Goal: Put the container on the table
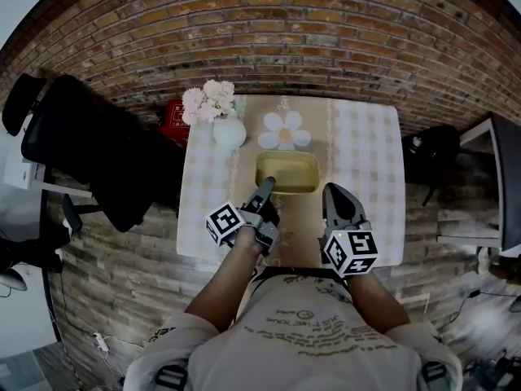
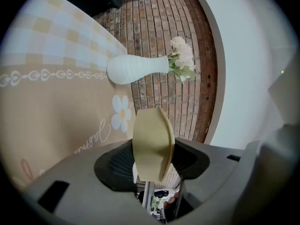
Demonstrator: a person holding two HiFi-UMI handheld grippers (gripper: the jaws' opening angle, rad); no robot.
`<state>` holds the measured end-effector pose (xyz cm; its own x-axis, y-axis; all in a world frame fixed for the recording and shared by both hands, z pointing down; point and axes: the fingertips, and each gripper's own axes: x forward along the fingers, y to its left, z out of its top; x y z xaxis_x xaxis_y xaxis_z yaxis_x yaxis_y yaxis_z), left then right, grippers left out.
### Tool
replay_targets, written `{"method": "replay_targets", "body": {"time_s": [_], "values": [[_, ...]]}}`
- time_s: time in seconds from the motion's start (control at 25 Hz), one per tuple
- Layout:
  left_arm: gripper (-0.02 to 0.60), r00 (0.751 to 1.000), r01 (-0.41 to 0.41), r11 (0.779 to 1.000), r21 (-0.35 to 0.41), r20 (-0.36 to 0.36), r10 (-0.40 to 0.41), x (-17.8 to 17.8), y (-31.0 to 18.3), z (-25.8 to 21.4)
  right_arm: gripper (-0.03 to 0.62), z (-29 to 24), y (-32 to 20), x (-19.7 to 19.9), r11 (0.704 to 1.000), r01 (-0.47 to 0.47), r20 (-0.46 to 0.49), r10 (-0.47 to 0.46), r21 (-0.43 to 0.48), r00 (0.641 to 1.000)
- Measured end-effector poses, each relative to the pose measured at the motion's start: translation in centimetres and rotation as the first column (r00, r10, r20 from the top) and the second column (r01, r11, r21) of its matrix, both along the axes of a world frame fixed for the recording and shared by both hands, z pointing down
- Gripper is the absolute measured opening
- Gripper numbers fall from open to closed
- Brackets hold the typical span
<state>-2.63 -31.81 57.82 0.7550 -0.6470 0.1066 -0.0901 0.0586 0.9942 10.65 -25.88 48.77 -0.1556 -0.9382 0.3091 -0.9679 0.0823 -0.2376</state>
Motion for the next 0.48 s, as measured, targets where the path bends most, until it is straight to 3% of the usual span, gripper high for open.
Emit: {"method": "replay_targets", "body": {"time_s": [0.48], "values": [[0.225,0.999,0.043,0.995,-0.088,0.022,-0.041,1.3,-2.0,4.9,0.002,4.0,-1.1,2.5,0.996,0.01,0.021,-0.009,-0.088,1.0]]}}
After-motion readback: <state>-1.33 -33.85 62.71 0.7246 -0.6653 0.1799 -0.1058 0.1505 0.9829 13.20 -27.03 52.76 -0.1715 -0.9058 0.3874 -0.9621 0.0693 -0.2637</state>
